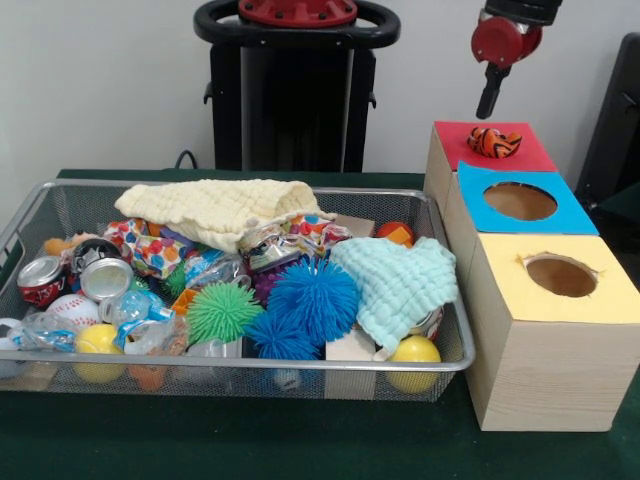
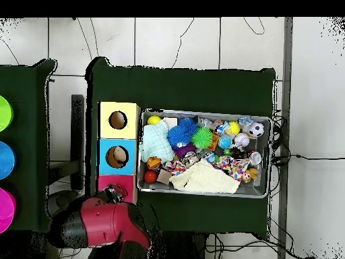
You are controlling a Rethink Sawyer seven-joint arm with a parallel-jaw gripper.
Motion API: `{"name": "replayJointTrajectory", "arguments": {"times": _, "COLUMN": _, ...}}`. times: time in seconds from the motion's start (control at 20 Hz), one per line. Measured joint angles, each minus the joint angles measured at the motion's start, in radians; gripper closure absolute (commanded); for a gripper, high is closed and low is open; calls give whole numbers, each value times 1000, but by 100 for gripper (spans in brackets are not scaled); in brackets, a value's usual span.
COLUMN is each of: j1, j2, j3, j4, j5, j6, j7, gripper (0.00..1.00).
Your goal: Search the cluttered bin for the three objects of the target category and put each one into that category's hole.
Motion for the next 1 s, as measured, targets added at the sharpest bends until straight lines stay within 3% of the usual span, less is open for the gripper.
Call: {"name": "replayJointTrajectory", "arguments": {"times": 1.0, "j1": 4, "j2": 106, "j3": 8, "j4": 0, "j5": 0, "j6": -109, "j7": 0, "gripper": 100}}
